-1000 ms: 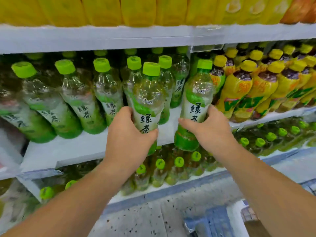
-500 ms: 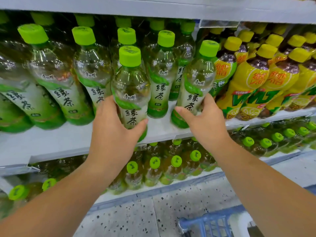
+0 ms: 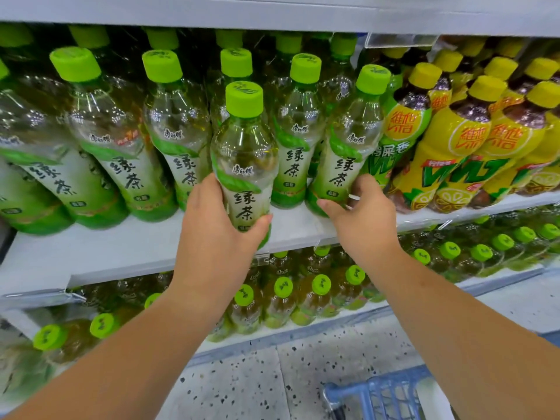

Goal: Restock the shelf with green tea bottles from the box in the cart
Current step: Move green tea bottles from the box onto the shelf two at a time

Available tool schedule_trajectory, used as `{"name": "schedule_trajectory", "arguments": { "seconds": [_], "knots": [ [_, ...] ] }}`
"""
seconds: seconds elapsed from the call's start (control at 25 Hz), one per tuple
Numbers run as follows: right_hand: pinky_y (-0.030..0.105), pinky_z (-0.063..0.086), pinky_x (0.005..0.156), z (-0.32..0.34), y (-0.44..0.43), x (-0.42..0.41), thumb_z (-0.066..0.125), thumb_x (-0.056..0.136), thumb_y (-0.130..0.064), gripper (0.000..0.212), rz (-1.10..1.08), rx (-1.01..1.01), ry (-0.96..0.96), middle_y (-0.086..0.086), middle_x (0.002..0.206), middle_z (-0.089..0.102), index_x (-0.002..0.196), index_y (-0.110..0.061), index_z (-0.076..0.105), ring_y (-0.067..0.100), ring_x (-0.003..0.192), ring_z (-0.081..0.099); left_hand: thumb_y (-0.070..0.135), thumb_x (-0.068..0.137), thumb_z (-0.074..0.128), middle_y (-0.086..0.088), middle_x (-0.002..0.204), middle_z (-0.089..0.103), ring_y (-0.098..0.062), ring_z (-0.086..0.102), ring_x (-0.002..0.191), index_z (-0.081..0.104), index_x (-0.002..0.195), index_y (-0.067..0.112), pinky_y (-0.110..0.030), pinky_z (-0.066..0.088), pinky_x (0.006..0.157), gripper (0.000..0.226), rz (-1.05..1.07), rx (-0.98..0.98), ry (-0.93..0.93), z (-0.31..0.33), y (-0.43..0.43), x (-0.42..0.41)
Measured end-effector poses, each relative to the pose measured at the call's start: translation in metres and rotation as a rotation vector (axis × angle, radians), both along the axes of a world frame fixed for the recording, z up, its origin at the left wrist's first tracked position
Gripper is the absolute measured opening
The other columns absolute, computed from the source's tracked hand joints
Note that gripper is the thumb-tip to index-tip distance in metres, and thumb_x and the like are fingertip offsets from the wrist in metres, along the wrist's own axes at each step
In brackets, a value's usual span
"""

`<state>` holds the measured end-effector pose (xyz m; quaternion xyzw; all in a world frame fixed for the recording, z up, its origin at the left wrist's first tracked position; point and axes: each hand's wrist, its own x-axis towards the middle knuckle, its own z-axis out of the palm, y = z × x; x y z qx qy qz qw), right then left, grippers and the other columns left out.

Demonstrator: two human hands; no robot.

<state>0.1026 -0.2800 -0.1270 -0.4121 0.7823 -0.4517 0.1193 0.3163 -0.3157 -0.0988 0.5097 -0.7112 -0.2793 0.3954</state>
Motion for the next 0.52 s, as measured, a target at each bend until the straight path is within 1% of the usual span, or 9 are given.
{"name": "schedule_trajectory", "arguments": {
  "seconds": [0.04, 0.08, 0.16, 0.2, 0.28, 0.32, 0.36, 0.44, 0.52],
  "knots": [
    [0.029, 0.051, 0.077, -0.001, 0.001, 0.001, 0.083, 0.081, -0.032, 0.038, -0.015, -0.001, 0.014, -0.003, 0.098, 0.063, 0.103, -0.017, 0.055, 0.016, 0.088, 0.060, 0.036, 0.077, 0.084, 0.009, 0.110, 0.059, -0.011, 0.058, 0.104, 0.052, 0.119, 0.028, -0.030, 0.051, 0.089, 0.053, 0.001, -0.002, -0.004, 0.000, 0.000, 0.000],
    [0.025, 0.048, 0.073, -0.002, -0.001, 0.001, 0.082, 0.082, -0.033, 0.038, -0.032, 0.005, 0.032, -0.001, 0.098, 0.063, 0.103, -0.017, 0.056, 0.014, 0.085, 0.058, 0.036, 0.077, 0.084, 0.009, 0.109, 0.059, -0.012, 0.058, 0.104, 0.052, 0.118, 0.028, -0.032, 0.051, 0.089, 0.053, 0.002, -0.006, -0.008, 0.000, -0.001, -0.001],
    [0.014, 0.038, 0.059, -0.001, -0.004, 0.002, 0.082, 0.082, -0.036, 0.036, -0.065, 0.048, 0.060, -0.004, 0.090, 0.063, 0.103, -0.016, 0.059, 0.004, 0.074, 0.054, 0.036, 0.077, 0.084, 0.008, 0.109, 0.059, -0.013, 0.058, 0.104, 0.053, 0.117, 0.027, -0.035, 0.053, 0.090, 0.052, 0.001, -0.003, -0.008, 0.000, 0.000, -0.001],
    [0.009, 0.033, 0.054, 0.001, -0.006, 0.002, 0.081, 0.082, -0.037, 0.036, -0.078, 0.072, 0.066, -0.005, 0.085, 0.062, 0.102, -0.015, 0.060, -0.001, 0.071, 0.052, 0.036, 0.077, 0.084, 0.008, 0.109, 0.059, -0.013, 0.058, 0.104, 0.053, 0.117, 0.027, -0.036, 0.053, 0.091, 0.052, 0.002, -0.002, -0.003, 0.000, 0.000, -0.001],
    [0.007, 0.028, 0.050, 0.005, -0.011, 0.002, 0.080, 0.083, -0.038, 0.035, -0.100, 0.116, 0.074, -0.009, 0.079, 0.057, 0.100, -0.014, 0.062, -0.004, 0.067, 0.048, 0.036, 0.077, 0.084, 0.008, 0.110, 0.059, -0.013, 0.057, 0.105, 0.052, 0.118, 0.027, -0.038, 0.053, 0.092, 0.053, 0.006, 0.000, 0.008, 0.000, 0.001, -0.001],
    [0.009, 0.027, 0.050, 0.007, -0.013, 0.001, 0.079, 0.084, -0.039, 0.034, -0.105, 0.138, 0.082, -0.009, 0.078, 0.055, 0.099, -0.014, 0.063, -0.002, 0.066, 0.047, 0.036, 0.077, 0.084, 0.008, 0.110, 0.058, -0.013, 0.057, 0.106, 0.052, 0.118, 0.027, -0.038, 0.053, 0.093, 0.053, 0.007, 0.001, 0.012, 0.000, 0.001, -0.001],
    [0.014, 0.030, 0.051, 0.009, -0.016, 0.000, 0.079, 0.084, -0.040, 0.033, -0.107, 0.160, 0.091, -0.007, 0.079, 0.055, 0.097, -0.013, 0.063, 0.003, 0.068, 0.050, 0.036, 0.077, 0.084, 0.008, 0.110, 0.058, -0.013, 0.057, 0.106, 0.052, 0.118, 0.027, -0.039, 0.053, 0.093, 0.053, 0.006, 0.000, 0.016, 0.000, 0.001, -0.001],
    [0.026, 0.038, 0.064, 0.013, -0.020, -0.002, 0.076, 0.086, -0.041, 0.033, -0.093, 0.221, 0.115, 0.003, 0.086, 0.061, 0.095, -0.011, 0.064, 0.020, 0.082, 0.057, 0.036, 0.077, 0.084, 0.007, 0.110, 0.056, -0.015, 0.056, 0.105, 0.052, 0.119, 0.024, -0.039, 0.053, 0.091, 0.054, 0.007, -0.002, 0.016, 0.000, 0.002, -0.001],
    [0.033, 0.046, 0.074, 0.016, -0.023, -0.003, 0.073, 0.089, -0.043, 0.037, -0.064, 0.295, 0.139, 0.012, 0.099, 0.065, 0.099, -0.008, 0.066, 0.029, 0.092, 0.059, 0.035, 0.077, 0.084, 0.006, 0.109, 0.055, -0.016, 0.055, 0.104, 0.052, 0.119, 0.023, -0.038, 0.053, 0.089, 0.055, 0.009, -0.003, 0.011, 0.000, 0.002, -0.002]
  ]
}}
